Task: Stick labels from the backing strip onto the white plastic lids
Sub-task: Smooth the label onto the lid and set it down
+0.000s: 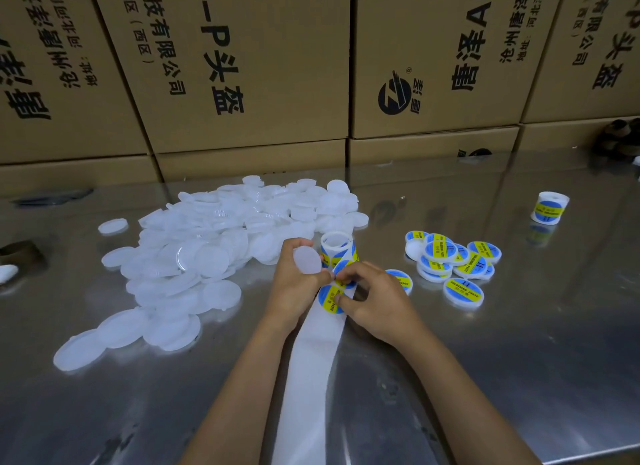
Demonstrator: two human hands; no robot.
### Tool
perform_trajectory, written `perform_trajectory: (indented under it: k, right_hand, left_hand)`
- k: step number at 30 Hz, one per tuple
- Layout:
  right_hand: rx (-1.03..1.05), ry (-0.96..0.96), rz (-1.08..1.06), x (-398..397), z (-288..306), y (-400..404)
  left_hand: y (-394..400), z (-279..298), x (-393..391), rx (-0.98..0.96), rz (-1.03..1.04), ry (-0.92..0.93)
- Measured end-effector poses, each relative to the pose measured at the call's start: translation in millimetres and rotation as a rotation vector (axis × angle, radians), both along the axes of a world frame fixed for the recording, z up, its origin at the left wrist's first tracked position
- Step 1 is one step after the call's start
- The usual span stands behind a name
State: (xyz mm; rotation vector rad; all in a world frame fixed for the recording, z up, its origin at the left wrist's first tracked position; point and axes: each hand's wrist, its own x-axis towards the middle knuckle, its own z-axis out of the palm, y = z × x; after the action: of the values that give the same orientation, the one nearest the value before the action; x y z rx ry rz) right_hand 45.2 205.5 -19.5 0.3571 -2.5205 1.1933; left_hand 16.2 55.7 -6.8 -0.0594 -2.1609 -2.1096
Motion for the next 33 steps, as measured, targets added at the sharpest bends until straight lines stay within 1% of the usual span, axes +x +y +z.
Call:
perform_trajectory:
  k: [2, 6, 9, 12, 21, 25, 31, 33]
  right_hand:
    - [-0.028, 0.009, 0.021, 0.3, -1.2, -0.8]
    - [-0.051, 0.024, 0.024, -0.4, -3.2, -1.3]
    - [-0.023, 0.049, 0.018, -1.6, -3.4, -1.3]
    - [0.026, 0.069, -0.012, -0.7, -2.2, -0.7]
    - [0.138, 0.158, -0.070, 2.8, 2.9, -2.5]
    - [0.120, 0.192, -0.064, 4.0, 4.3, -4.4]
    - [0.105, 0.192, -0.039, 4.8, 5.0, -5.8]
    - [0.058, 0.180, -0.032, 4.7, 4.2, -7.3]
  left_hand:
    - [-0.4, -0.8, -0.8, 0.063, -0.005, -0.040]
    - [-3.3, 1.2, -1.3, 0.224, -0.023, -0.178]
    - [-6.2, 3.9, -0.9, 0.320, -0.063, -0.228]
    - [-5.7, 6.7, 0.9, 0.362, -0.080, -0.256]
    - [-3.7, 8.0, 0.8, 0.351, -0.064, -0.265]
    - [-2.7, 7.3, 0.6, 0.327, -0.052, -0.254]
    - [-2.2, 6.2, 1.0, 0.280, -0.056, -0.252]
    - [-2.3, 5.4, 1.1, 0.271, -0.045, -0.241]
